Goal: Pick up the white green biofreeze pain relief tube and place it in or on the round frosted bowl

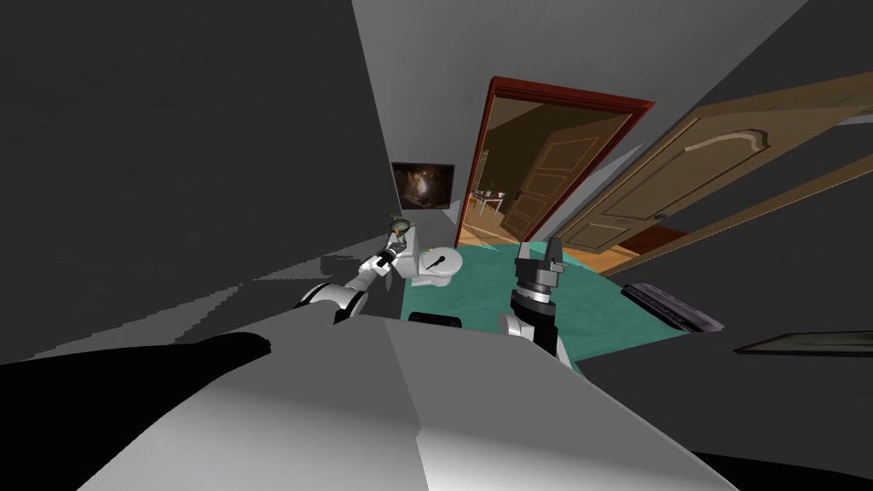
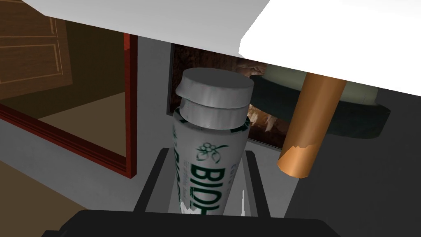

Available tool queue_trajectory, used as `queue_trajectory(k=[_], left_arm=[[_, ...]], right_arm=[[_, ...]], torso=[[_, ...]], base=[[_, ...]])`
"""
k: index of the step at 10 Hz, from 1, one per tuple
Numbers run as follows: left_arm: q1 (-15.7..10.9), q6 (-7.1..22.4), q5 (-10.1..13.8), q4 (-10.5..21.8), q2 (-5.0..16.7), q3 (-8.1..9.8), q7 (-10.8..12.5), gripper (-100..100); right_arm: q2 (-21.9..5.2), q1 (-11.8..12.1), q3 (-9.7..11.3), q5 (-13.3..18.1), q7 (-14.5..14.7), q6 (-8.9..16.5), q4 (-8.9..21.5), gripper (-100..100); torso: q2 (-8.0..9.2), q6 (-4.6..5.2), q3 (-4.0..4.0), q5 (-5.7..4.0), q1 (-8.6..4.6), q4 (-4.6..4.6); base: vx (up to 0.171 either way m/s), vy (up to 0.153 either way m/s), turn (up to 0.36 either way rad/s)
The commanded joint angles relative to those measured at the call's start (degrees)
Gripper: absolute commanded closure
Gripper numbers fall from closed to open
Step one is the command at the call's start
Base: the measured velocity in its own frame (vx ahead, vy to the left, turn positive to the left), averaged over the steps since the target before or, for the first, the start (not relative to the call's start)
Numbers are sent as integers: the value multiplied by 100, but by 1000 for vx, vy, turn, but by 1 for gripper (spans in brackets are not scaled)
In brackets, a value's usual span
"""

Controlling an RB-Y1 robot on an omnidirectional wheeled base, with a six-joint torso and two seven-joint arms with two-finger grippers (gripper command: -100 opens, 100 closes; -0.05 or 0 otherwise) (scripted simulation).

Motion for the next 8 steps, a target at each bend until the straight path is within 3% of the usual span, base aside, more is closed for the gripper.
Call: queue_trajectory(k=[1,2,5,8], left_arm=[[224,-35,29,-169,45,67,18,100],[452,-19,69,-451,154,139,108,100],[763,-19,69,-710,154,139,108,100],[1453,12,149,-1464,374,282,289,100]], right_arm=[[0,0,0,0,0,0,0,0],[0,0,0,0,0,0,0,0],[0,0,0,0,0,0,0,0],[0,1,0,0,0,0,0,0]], torso=[[0,0,0,0,0,0],[0,1,-1,3,2,-1],[-19,6,-11,4,2,-4],[-24,10,-11,0,-13,-1]], base=[[6,5,19],[44,-3,-36],[39,5,-18],[81,-27,-52]])
